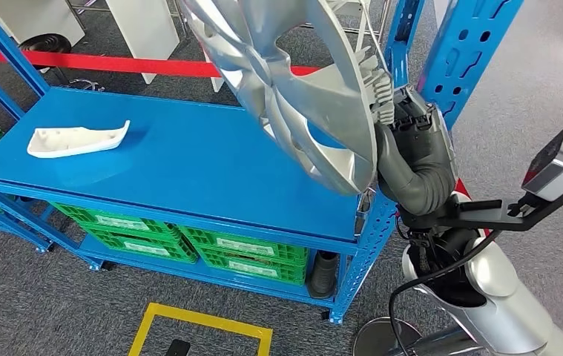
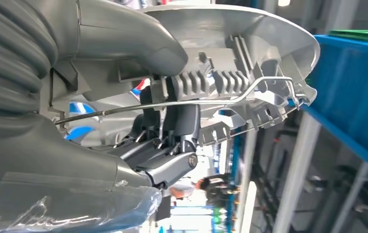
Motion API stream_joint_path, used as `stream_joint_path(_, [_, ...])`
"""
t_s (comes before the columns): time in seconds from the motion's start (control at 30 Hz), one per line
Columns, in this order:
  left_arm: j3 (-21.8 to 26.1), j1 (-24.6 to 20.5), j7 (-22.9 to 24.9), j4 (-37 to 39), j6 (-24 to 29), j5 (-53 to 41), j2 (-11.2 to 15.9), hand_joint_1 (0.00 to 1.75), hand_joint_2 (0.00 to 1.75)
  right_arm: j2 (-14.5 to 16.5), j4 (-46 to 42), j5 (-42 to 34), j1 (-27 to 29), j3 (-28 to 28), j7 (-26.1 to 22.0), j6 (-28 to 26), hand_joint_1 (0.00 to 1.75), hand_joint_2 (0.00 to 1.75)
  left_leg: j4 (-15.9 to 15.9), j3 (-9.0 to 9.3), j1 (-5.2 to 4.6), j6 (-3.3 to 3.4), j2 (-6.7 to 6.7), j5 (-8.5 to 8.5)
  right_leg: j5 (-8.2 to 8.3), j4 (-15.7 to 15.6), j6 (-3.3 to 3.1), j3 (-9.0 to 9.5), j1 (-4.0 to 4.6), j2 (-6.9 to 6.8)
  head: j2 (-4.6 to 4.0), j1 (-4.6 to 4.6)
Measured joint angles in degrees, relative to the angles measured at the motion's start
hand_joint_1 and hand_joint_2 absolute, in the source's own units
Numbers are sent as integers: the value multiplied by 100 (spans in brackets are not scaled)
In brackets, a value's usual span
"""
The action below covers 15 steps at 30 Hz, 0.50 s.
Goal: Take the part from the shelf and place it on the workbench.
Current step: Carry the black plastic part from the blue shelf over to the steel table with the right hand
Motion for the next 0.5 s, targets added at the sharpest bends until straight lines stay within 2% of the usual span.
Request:
stream_joint_path(0.07, [0, 6, 0, 0, 1, 10, 0, 0, 175, 0, -4, 0, 2, -2, -3, 1, 175, 175, 740, -322, -44, 36, 0, -314, 6, -5, -28, -2, 36, -7, 0, -9])
stream_joint_path(0.1, [0, 10, 0, 0, 1, 14, 0, 0, 175, -1, -4, 0, 5, -1, -4, 1, 175, 175, 928, -406, -66, 68, 0, -336, 5, -5, -36, -3, 57, -6, 0, -10])
stream_joint_path(0.13, [0, 12, 0, 0, 2, 17, 0, 0, 175, -1, -4, 0, 6, -1, -4, 1, 175, 175, 903, -399, -92, 114, -1, -245, 3, -5, -42, -1, 79, -1, 0, -13])
stream_joint_path(0.17, [0, 13, 0, 0, 3, 18, 0, 0, 175, -1, -4, 0, 7, -1, -4, 0, 175, 175, 658, -295, -123, 175, -1, -54, 1, -5, -46, 3, 100, 7, 0, -16])
stream_joint_path(0.23, [-1, 11, 0, -1, 6, 18, 5, 0, 175, -1, -7, 0, 5, -4, -4, 2, 175, 175, -74, 22, -192, 312, -2, 313, -1, -13, -46, 11, 133, 19, 0, -16])
stream_joint_path(0.27, [-1, 9, -1, -1, 8, 19, 8, 0, 175, -1, -8, 0, 5, -5, -4, 3, 175, 175, -359, 141, -220, 356, -2, 401, 4, -21, -34, 9, 143, 23, 0, -17])
stream_joint_path(0.3, [-1, 7, -1, -2, 9, 20, 11, 0, 175, -1, -10, 0, 5, -7, -4, 4, 175, 175, -519, 198, -239, 377, -2, 416, 11, -27, -14, -3, 149, 24, 0, -19])
stream_joint_path(0.43, [-1, 22, -16, -7, 29, 26, 1, 0, 175, -7, -11, 0, 15, -12, -4, 4, 175, 175, -650, 202, -224, 285, -18, 399, 18, -71, -77, -15, 171, 3, 1, -15])
stream_joint_path(0.5, [-1, 28, -25, -8, 32, 26, 0, 0, 175, -7, -11, 0, 10, -15, -4, 5, 175, 175, -650, 202, -224, 312, -27, 408, 47, -119, -43, 14, 174, -4, 1, -5])
